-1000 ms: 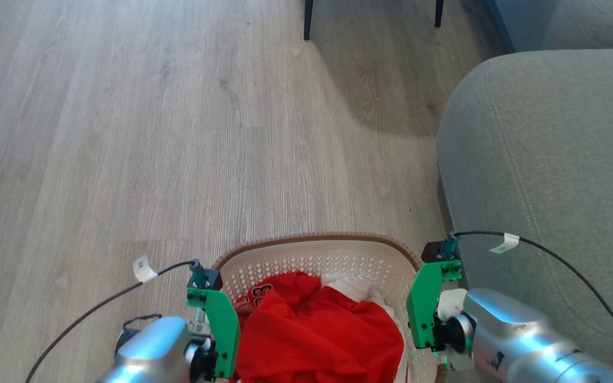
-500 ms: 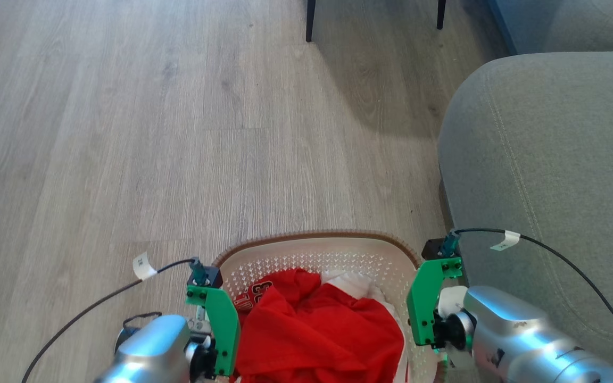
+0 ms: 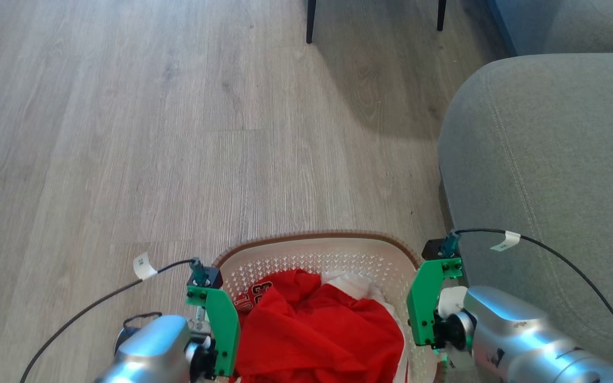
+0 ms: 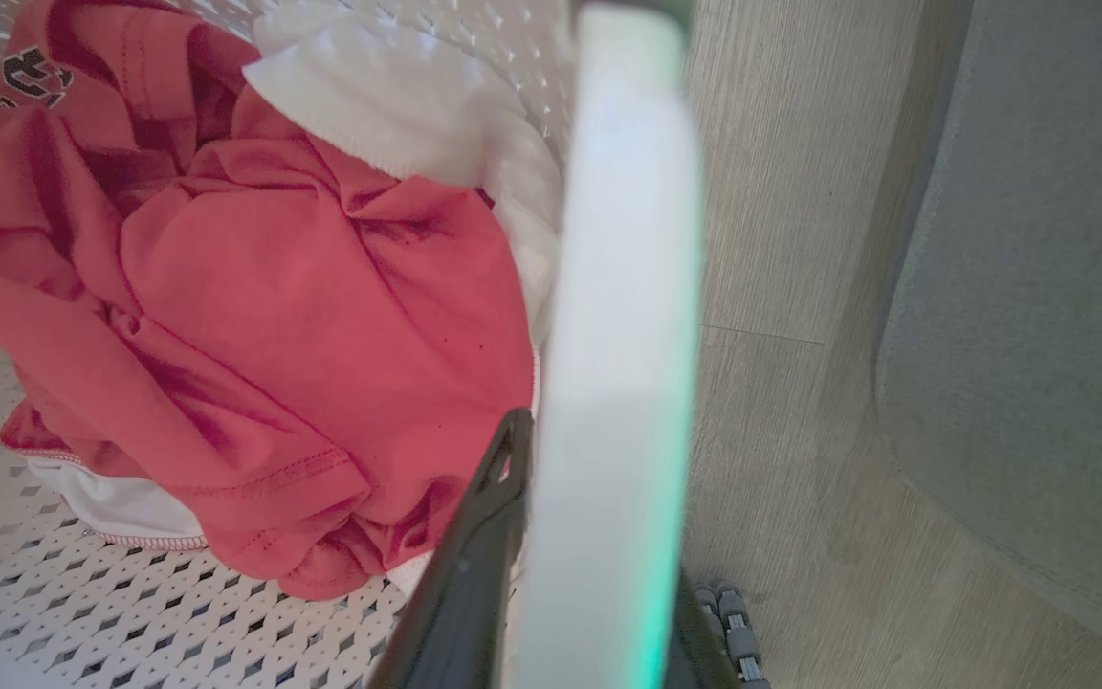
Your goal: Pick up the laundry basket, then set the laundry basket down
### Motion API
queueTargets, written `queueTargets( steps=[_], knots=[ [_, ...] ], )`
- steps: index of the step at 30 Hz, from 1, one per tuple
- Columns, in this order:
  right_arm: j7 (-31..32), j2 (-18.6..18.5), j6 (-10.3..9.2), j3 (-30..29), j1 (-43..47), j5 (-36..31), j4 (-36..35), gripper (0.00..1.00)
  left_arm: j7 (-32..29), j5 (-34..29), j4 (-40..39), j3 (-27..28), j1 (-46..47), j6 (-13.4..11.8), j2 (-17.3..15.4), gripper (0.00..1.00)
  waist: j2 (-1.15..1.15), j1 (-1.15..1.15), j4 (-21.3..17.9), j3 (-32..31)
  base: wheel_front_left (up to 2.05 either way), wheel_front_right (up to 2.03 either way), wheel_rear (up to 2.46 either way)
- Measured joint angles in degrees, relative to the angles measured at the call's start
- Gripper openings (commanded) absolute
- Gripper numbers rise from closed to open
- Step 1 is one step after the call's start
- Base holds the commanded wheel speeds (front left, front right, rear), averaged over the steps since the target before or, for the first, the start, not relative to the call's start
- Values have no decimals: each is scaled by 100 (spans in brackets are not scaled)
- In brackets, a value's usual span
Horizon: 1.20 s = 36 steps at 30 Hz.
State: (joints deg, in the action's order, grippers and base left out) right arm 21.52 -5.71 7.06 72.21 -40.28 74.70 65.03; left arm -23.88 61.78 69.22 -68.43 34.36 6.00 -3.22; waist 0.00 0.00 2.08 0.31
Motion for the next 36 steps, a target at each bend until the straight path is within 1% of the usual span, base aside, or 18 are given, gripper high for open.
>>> queueTargets(
  steps=[36],
  knots=[
    [0, -10, 0, 20, -44, 43, 13, 0, 76, 241, 49, -281, 92, 0, 10, 0, 0, 0, -10, 48, 0, 0, 0]
  ],
)
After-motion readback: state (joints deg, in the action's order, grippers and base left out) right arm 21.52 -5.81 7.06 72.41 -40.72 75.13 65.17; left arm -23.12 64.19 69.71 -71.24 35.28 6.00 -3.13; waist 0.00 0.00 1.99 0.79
